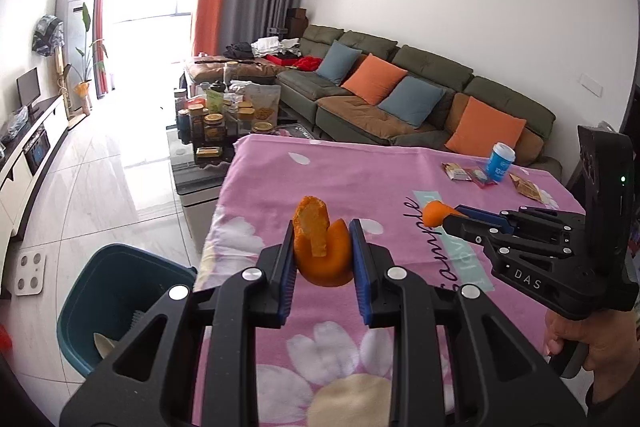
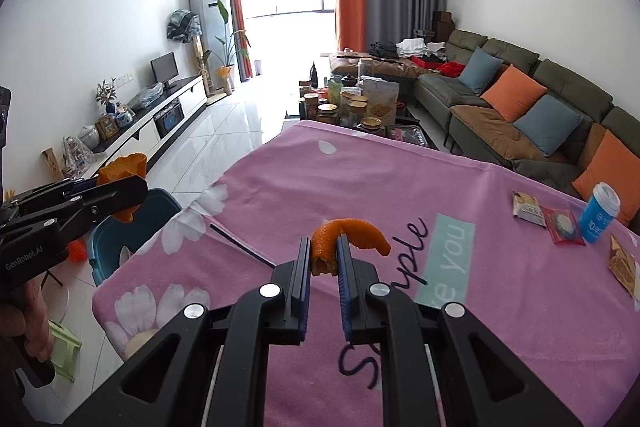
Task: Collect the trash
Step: 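Carry both orange peels to the teal bin and open both tools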
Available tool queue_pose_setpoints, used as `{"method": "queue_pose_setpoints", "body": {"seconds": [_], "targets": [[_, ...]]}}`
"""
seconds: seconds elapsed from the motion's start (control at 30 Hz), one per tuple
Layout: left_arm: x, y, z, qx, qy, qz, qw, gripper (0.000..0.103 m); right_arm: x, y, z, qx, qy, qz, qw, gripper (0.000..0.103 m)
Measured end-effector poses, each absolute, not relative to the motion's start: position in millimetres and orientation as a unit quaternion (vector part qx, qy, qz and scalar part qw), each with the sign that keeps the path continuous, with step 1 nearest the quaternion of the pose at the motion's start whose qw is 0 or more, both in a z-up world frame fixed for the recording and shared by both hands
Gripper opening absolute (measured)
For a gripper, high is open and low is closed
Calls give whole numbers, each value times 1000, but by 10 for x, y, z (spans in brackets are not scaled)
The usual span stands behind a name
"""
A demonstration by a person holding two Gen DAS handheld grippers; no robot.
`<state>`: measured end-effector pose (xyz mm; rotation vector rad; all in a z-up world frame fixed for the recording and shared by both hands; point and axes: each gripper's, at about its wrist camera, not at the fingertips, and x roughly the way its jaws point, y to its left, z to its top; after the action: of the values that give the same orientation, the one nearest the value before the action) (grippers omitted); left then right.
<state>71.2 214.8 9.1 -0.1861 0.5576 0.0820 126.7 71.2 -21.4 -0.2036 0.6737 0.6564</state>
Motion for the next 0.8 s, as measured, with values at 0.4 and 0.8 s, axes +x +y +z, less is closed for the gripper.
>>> {"method": "queue_pose_setpoints", "body": {"seconds": [0.4,0.8], "targets": [[112,2984,58,-114,271,125,948,25,1087,1536,-201,-144,319,376,858,11],[-297,3493,-19,-132,275,175,936,25,998,2060,-175,-171,315,416,836,11]]}}
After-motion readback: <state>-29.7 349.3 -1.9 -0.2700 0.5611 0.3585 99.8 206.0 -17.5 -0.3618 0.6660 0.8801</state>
